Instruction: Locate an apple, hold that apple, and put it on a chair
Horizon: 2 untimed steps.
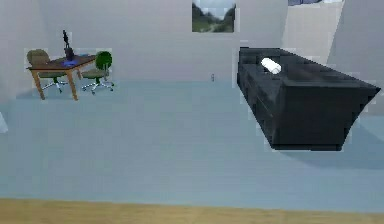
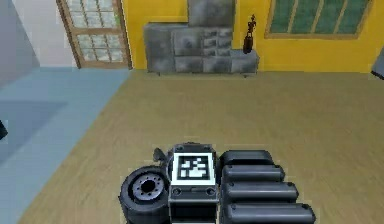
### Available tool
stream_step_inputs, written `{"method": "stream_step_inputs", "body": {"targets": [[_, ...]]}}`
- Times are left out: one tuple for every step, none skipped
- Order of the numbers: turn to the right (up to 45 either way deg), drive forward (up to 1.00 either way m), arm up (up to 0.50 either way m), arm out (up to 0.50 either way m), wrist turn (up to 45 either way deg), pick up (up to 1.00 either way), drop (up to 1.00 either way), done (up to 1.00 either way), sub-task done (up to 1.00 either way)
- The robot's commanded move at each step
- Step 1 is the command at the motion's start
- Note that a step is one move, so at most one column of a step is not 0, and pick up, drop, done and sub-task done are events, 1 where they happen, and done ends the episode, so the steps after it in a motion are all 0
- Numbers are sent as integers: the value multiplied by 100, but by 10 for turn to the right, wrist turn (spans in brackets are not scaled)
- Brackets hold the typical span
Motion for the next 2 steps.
{"method": "stream_step_inputs", "body": {"targets": [[90, 0, 0, 0, 0, 0, 0, 0, 0], [0, 20, 0, 0, 0, 0, 0, 0, 0]]}}
